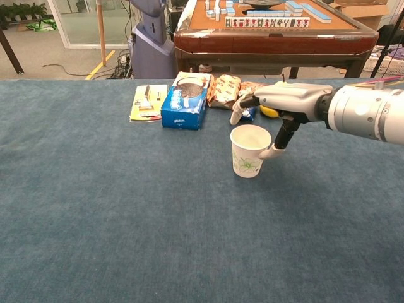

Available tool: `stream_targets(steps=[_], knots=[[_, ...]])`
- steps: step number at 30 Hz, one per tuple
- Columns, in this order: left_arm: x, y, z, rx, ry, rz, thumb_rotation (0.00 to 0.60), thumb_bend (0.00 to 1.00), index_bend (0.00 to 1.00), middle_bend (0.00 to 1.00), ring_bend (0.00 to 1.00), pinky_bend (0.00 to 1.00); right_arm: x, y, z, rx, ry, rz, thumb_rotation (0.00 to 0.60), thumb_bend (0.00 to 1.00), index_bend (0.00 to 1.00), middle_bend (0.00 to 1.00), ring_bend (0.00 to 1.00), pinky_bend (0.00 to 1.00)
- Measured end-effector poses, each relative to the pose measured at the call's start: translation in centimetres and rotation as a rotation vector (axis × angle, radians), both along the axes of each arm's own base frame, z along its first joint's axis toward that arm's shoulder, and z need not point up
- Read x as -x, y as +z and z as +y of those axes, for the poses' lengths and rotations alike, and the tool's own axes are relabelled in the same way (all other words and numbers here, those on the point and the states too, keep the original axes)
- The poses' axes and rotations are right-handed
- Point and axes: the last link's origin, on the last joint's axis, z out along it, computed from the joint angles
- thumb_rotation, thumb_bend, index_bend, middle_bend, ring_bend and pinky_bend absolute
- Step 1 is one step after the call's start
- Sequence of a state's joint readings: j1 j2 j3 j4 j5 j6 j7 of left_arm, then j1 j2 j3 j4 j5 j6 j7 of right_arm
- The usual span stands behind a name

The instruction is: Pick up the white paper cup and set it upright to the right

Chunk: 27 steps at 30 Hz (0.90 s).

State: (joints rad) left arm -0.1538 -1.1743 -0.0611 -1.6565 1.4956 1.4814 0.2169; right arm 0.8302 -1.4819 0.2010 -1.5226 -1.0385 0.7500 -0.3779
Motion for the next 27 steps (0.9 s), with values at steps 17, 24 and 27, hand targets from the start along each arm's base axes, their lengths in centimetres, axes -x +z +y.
stream_targets(steps=[17, 24, 27], knots=[[0.22, -0.01, -0.03, -0.001, 0.008, 0.000, 0.600, 0.15, 0.22, 0.13, 0.16, 0.14, -0.03, -0.28, -0.21, -0.006, -0.011, 0.006, 0.600, 0.29, 0.27, 0.13, 0.00, 0.00], [0.27, -0.02, -0.02, 0.000, 0.008, 0.001, 0.600, 0.15, 0.22, 0.13, 0.16, 0.14, 0.11, -0.20, -0.08, -0.001, -0.015, -0.001, 0.600, 0.29, 0.34, 0.17, 0.00, 0.00], [0.29, -0.02, -0.02, 0.001, 0.009, 0.001, 0.600, 0.15, 0.22, 0.13, 0.16, 0.14, 0.23, -0.04, -0.02, 0.006, -0.015, -0.007, 0.600, 0.30, 0.37, 0.20, 0.00, 0.00]])
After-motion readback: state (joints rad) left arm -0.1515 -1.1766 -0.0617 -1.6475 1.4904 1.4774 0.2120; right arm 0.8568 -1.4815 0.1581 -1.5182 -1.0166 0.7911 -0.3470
